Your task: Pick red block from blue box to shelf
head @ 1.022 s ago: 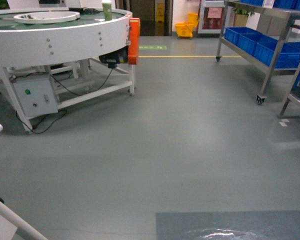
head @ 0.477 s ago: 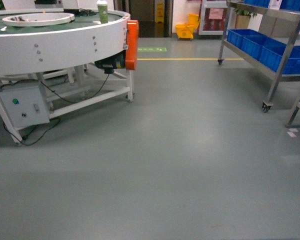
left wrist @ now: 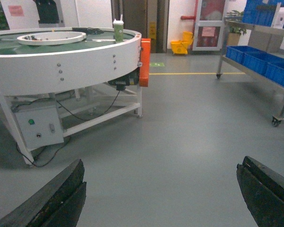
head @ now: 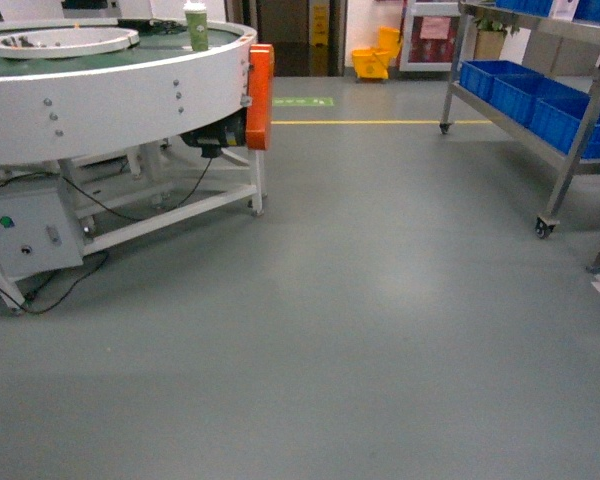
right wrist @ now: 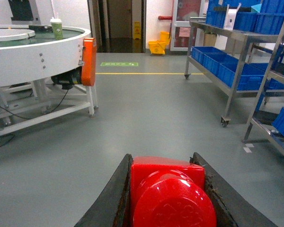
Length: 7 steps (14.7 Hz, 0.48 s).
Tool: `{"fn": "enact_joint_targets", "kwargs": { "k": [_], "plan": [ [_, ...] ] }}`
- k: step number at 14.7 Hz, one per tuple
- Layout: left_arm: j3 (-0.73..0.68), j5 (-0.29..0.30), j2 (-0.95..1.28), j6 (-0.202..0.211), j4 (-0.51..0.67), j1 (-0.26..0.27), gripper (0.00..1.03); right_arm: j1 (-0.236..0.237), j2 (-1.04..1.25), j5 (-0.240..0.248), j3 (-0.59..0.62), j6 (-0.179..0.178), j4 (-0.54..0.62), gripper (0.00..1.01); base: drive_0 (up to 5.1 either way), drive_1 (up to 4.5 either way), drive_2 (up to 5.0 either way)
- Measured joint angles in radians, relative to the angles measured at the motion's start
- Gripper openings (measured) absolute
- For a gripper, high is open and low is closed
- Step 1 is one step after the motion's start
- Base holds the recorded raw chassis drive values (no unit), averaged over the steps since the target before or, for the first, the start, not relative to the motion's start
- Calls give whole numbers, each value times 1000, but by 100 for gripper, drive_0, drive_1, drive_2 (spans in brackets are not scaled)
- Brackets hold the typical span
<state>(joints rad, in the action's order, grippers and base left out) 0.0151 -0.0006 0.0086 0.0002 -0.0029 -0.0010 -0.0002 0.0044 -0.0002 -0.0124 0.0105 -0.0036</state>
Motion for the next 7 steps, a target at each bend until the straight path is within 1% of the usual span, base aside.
{"fn": "enact_joint_targets", "kwargs": {
  "k": [7],
  "plan": [
    [0, -1, 0, 0, 2, 0, 98, 0, 0, 0, 0, 0, 3, 28, 4, 425, -417]
  ]
}}
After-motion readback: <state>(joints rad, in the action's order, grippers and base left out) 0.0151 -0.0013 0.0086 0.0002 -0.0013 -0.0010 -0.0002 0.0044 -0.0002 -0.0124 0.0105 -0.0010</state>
